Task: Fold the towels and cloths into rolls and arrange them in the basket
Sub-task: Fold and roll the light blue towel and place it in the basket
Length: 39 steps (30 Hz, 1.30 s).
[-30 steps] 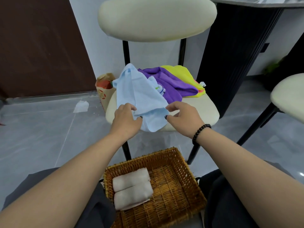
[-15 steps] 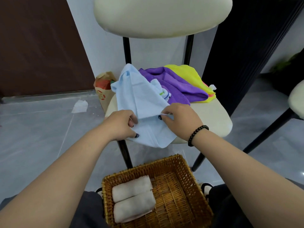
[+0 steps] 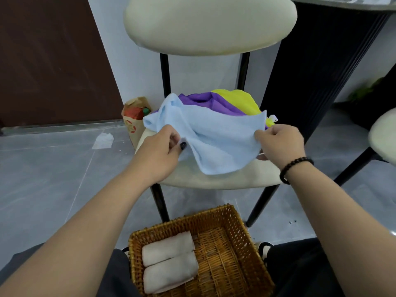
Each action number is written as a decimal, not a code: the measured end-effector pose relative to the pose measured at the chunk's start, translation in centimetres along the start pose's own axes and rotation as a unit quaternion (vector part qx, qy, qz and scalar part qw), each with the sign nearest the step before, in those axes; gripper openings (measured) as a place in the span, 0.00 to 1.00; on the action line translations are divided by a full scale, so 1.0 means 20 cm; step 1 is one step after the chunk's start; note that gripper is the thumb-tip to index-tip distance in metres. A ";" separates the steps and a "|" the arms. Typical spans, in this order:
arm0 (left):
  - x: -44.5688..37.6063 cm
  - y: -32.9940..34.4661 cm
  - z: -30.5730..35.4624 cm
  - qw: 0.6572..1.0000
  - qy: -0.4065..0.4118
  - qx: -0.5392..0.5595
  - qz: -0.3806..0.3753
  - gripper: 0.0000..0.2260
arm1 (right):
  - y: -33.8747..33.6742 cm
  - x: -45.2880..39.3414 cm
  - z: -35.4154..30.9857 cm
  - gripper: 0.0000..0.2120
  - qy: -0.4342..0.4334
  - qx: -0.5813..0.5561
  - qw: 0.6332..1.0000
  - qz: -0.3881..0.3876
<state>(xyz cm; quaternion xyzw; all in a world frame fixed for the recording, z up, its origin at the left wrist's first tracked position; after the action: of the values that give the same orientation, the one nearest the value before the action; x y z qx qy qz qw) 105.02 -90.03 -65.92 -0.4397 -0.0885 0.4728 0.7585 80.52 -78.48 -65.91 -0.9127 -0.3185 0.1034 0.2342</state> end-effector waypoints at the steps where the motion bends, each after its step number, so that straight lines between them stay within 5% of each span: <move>1: 0.02 -0.02 0.03 0.999 0.009 0.031 0.025 0.02 | 0.01 0.03 -0.03 0.06 -0.043 0.052 0.998 0.007; 4: 0.05 -0.05 0.09 0.993 0.033 0.093 0.070 0.01 | 0.08 0.17 -0.18 0.07 -0.197 0.027 0.980 -0.012; 8: 0.04 -0.03 0.14 0.985 0.066 0.138 0.085 0.02 | 0.21 0.32 -0.27 0.05 -0.187 -0.114 0.958 -0.186; 11: 0.02 0.00 0.14 0.979 0.070 0.179 0.066 0.03 | 0.25 0.35 -0.28 0.09 -0.190 -0.117 0.951 -0.215; 17: 0.03 0.05 0.19 0.972 0.094 0.210 0.039 0.07 | 0.22 0.24 -0.24 0.06 -0.113 -0.213 0.955 -0.172; 22: 0.04 0.12 0.17 0.988 0.092 0.108 -0.054 0.25 | 0.13 0.16 -0.22 0.09 -0.049 -0.274 0.954 -0.113; 27: 0.02 0.07 0.08 0.996 0.063 0.036 -0.051 0.20 | -0.09 0.01 -0.13 0.09 -0.010 -0.276 0.961 0.020; 31: -0.01 0.01 0.00 0.999 0.042 0.001 -0.016 0.17 | -0.28 -0.04 -0.08 0.04 -0.040 -0.166 0.977 0.129; 35: 0.02 0.03 0.06 0.995 0.080 0.054 0.013 0.12 | -0.08 0.11 -0.25 0.17 -0.248 0.000 0.968 -0.025; 39: 0.03 0.06 0.16 0.987 0.115 0.111 0.020 0.12 | 0.18 0.27 -0.23 0.22 -0.289 0.131 0.925 -0.207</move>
<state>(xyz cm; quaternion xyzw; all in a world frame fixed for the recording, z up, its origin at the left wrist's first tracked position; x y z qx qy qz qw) 102.82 -87.45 -65.12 -0.4058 0.0605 0.4411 0.7982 88.16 -79.32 -63.90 -0.7179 -0.5380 0.3531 0.2656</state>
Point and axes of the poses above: each hand's wrist, its own x-axis away from the middle knuckle, its own y-axis out of the palm, z = x × y, the point moved 8 cm from there along -x, towards the middle knuckle, and after that the axes turned 3 degrees about y, right-handed, at the moved point
